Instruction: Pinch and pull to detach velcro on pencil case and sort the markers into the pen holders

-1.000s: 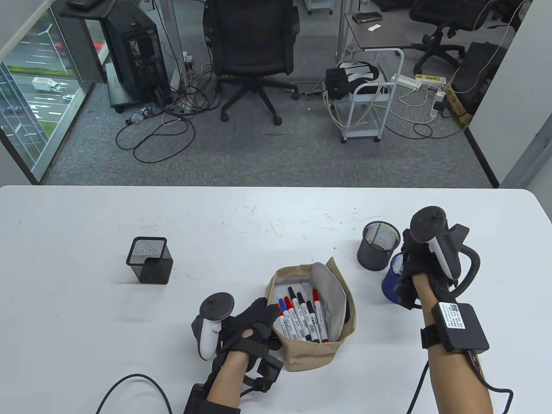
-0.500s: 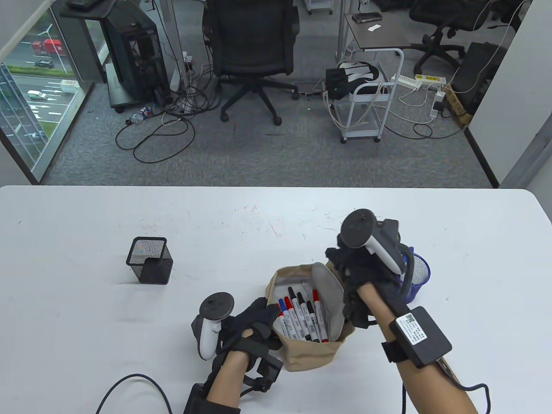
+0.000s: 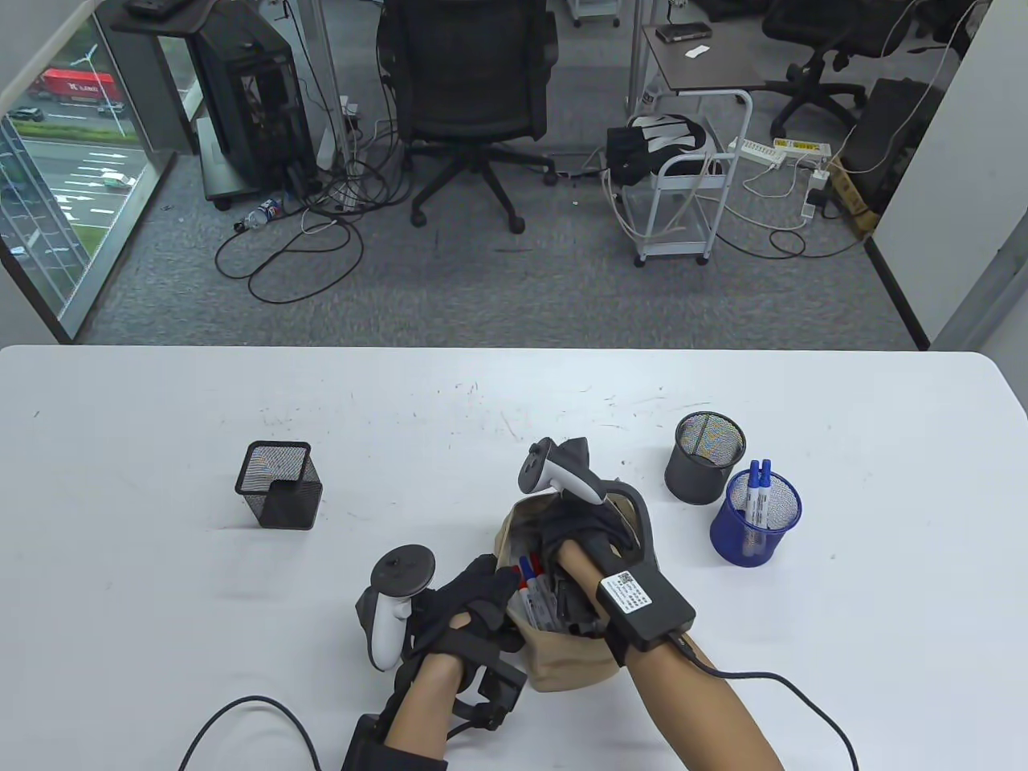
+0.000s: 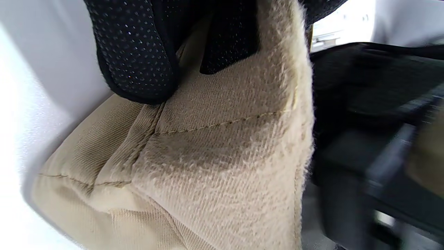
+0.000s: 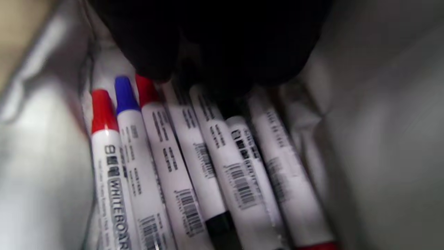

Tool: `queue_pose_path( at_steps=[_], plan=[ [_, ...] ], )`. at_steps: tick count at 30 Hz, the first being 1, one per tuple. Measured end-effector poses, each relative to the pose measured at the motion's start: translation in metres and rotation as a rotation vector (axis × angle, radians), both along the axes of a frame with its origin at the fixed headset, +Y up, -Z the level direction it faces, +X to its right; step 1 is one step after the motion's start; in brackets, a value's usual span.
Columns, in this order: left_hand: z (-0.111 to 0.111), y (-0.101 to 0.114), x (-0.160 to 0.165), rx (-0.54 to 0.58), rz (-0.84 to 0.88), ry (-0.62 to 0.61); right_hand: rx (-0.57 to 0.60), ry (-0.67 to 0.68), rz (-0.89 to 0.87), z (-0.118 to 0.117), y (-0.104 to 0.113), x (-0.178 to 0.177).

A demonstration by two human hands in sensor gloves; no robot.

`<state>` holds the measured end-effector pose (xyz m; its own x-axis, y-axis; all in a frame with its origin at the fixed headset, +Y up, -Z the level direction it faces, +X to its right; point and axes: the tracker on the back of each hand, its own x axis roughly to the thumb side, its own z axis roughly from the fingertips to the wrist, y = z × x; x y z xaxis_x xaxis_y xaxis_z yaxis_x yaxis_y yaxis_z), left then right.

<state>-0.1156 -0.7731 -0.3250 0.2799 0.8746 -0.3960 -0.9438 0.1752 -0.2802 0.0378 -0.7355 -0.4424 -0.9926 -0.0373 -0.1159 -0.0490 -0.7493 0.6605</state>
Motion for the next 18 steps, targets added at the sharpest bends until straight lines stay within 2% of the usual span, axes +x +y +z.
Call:
queue_pose_path(
  at_steps=[3, 10, 12, 15, 18],
  plan=[
    [0.0, 0.0, 0.0, 0.001, -0.001, 0.001, 0.066, 0.05, 0.135, 0.0, -0.006, -0.01],
    [-0.001, -0.001, 0.0, 0.003, -0.013, -0.007, 0.081, 0.083, 0.108, 0.002, -0.004, -0.009],
    [-0.001, -0.001, 0.0, 0.001, -0.011, -0.008, 0.122, 0.085, 0.063, 0.005, 0.007, -0.006],
    [0.0, -0.001, 0.0, 0.004, -0.009, -0.002, 0.212, 0.086, -0.054, 0.014, 0.037, 0.004],
    [0.0, -0.001, 0.0, 0.003, -0.009, 0.0, 0.358, 0.065, -0.215, 0.025, 0.083, 0.024]
  ],
)
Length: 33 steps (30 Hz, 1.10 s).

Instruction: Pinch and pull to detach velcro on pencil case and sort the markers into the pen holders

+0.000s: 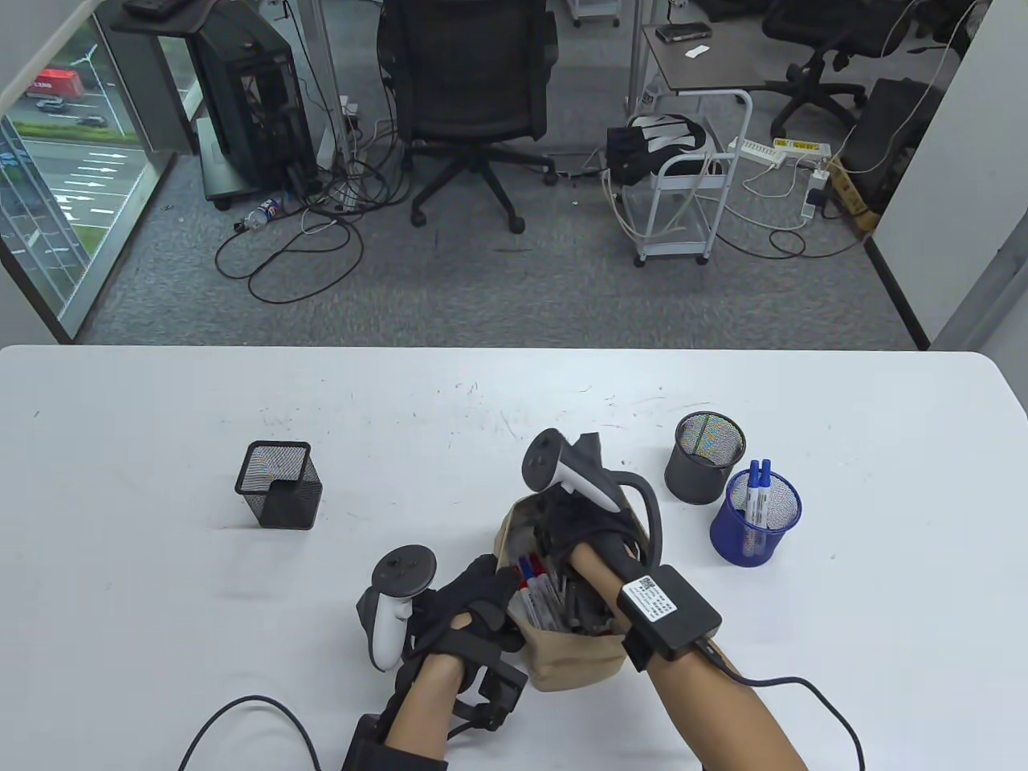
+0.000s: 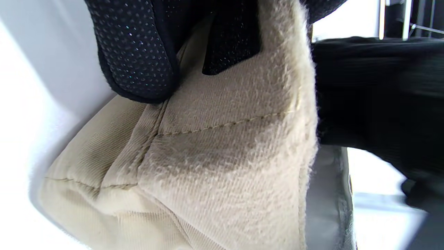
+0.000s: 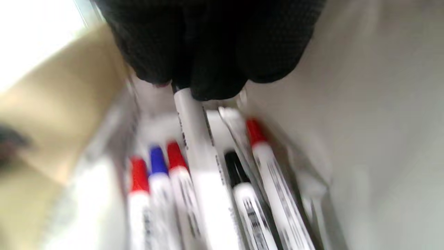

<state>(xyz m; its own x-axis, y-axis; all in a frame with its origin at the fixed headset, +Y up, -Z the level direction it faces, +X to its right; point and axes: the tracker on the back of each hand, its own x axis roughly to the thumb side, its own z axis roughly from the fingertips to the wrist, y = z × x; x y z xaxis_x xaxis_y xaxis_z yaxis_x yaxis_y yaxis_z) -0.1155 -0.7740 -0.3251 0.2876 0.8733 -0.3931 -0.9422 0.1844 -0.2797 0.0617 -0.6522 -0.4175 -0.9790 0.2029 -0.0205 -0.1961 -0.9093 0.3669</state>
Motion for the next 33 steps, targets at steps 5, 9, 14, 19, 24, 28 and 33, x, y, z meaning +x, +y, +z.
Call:
queue_pose_path(
  at_steps=[5, 9, 14, 19, 24, 28, 33],
  plan=[
    [0.0, 0.0, 0.0, -0.001, 0.005, 0.003, 0.249, -0.124, -0.292, 0.009, 0.066, 0.06],
    [0.001, -0.001, 0.0, 0.002, 0.005, 0.007, 0.465, -0.236, -0.337, 0.009, 0.084, 0.115],
    [0.0, -0.001, 0.001, 0.001, 0.004, 0.001, 0.588, -0.373, -0.206, -0.005, 0.075, 0.157],
    [0.001, -0.001, 0.0, 0.001, 0.009, 0.009, 0.628, -0.456, -0.13, -0.023, 0.06, 0.172],
    [0.001, -0.001, 0.0, 0.003, 0.003, 0.005, 0.535, -0.523, -0.085, -0.043, 0.04, 0.181],
    [0.0, -0.001, 0.0, 0.004, 0.002, 0.001, 0.499, -0.515, -0.104, -0.043, 0.04, 0.183],
    [0.001, -0.001, 0.0, 0.004, 0.0, 0.001, 0.433, -0.362, -0.179, -0.03, 0.057, 0.157]
  ],
)
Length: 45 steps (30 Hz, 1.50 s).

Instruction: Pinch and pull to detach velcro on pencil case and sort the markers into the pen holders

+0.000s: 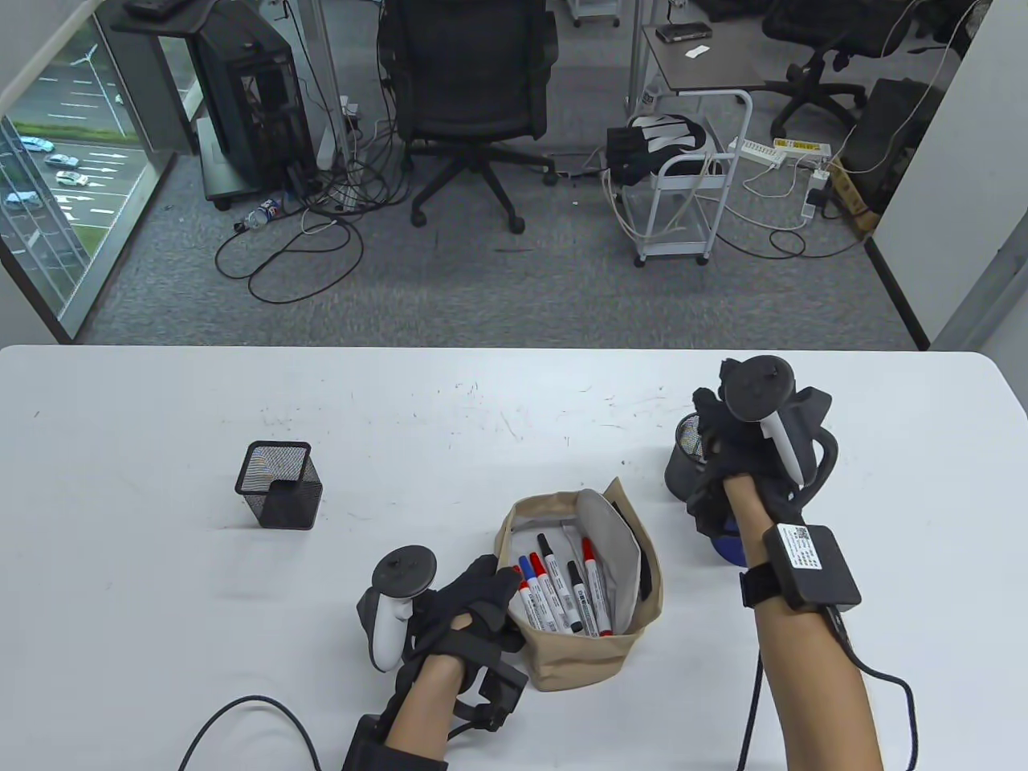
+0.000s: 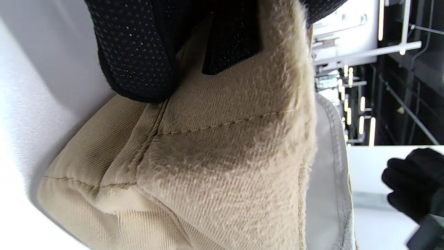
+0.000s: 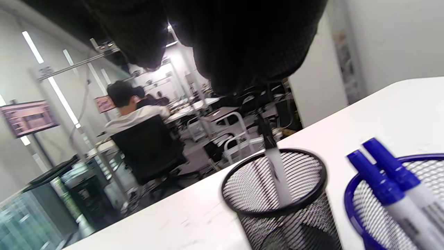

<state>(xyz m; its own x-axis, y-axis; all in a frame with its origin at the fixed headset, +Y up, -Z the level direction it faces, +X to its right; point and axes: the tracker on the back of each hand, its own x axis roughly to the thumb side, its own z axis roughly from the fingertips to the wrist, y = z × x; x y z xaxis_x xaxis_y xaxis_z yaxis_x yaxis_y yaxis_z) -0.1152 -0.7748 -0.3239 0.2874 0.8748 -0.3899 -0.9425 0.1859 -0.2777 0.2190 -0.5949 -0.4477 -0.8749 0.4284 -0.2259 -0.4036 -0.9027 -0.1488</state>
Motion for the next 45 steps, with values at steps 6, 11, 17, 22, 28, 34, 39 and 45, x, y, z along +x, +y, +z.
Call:
queue_pose_path(
  at_steps=[6, 11, 17, 22, 28, 34, 39, 45],
  plan=[
    [0.0, 0.0, 0.0, 0.001, -0.002, 0.0, -0.182, 0.238, -0.002, 0.025, 0.003, -0.064],
    [0.0, -0.001, 0.0, 0.003, 0.005, 0.009, -0.497, 0.403, 0.03, 0.022, -0.029, -0.113],
    [0.0, -0.001, 0.0, 0.001, 0.008, 0.007, -0.741, 0.411, 0.157, 0.013, -0.088, -0.157],
    [0.0, -0.001, -0.001, 0.002, 0.007, 0.006, -0.776, 0.365, 0.263, 0.007, -0.125, -0.183],
    [0.0, -0.001, 0.0, 0.0, 0.01, 0.003, -0.756, 0.318, 0.474, 0.006, -0.151, -0.202],
    [0.0, -0.001, 0.0, 0.0, 0.01, -0.002, -0.767, 0.328, 0.439, 0.004, -0.151, -0.199],
    [0.0, 0.0, 0.001, 0.01, 0.0, -0.006, -0.689, 0.392, 0.361, 0.015, -0.116, -0.194],
    [0.0, 0.0, 0.001, 0.012, -0.004, -0.005, -0.319, 0.408, 0.122, 0.032, -0.023, -0.155]
  ],
)
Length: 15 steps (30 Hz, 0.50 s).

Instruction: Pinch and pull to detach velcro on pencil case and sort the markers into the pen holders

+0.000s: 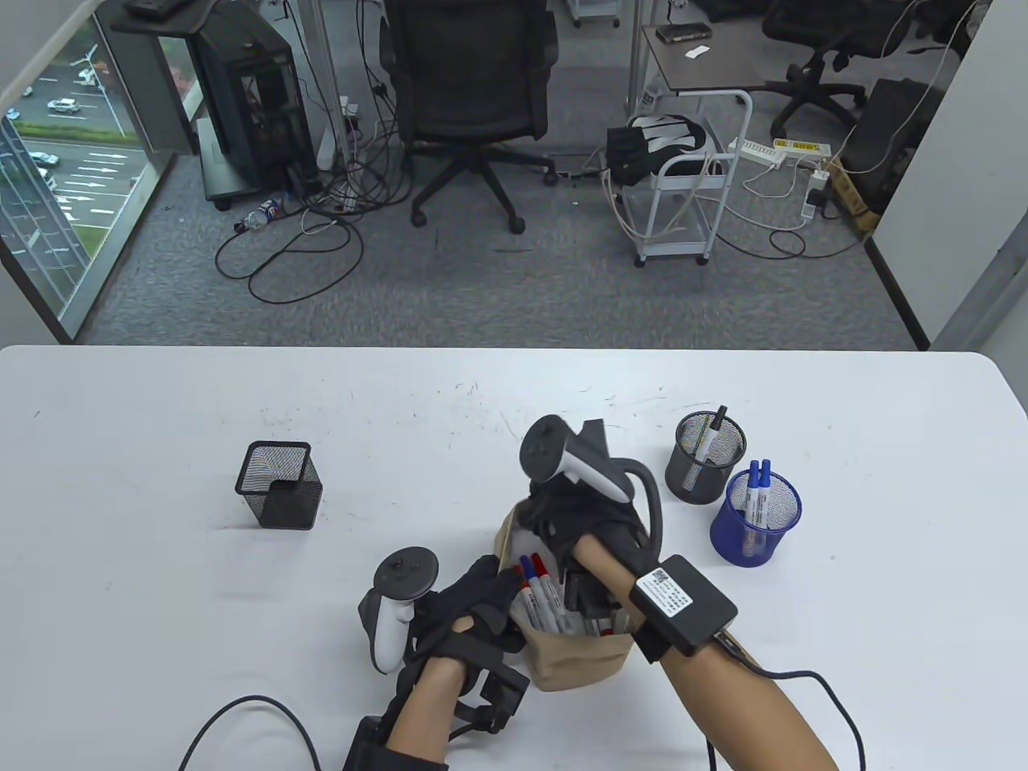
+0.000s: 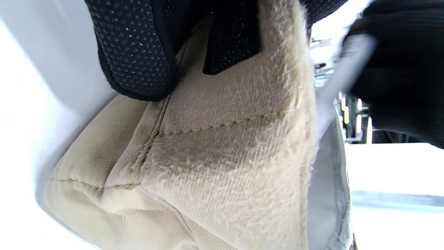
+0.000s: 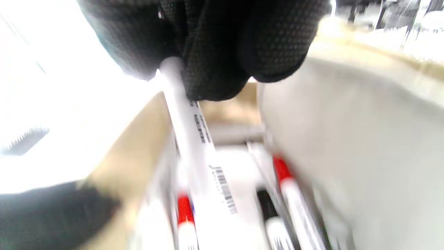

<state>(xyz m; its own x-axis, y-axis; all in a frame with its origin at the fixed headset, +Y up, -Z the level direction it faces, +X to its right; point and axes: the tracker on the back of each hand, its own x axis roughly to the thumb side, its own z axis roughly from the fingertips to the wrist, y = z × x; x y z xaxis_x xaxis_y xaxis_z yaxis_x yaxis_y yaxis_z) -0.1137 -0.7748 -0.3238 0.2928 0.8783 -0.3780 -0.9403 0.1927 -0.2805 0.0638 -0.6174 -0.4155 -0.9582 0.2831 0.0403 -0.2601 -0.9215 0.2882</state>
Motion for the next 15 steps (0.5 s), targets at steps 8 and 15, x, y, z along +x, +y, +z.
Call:
queue_pose_path(
  at_steps=[8, 15],
  plan=[
    [0.001, 0.0, 0.001, 0.007, 0.002, 0.004, 0.525, -0.337, -0.082, -0.014, 0.056, 0.109],
    [0.001, -0.001, 0.001, 0.004, 0.003, -0.001, 0.521, -0.511, -0.199, -0.027, 0.021, 0.173]
  ],
)
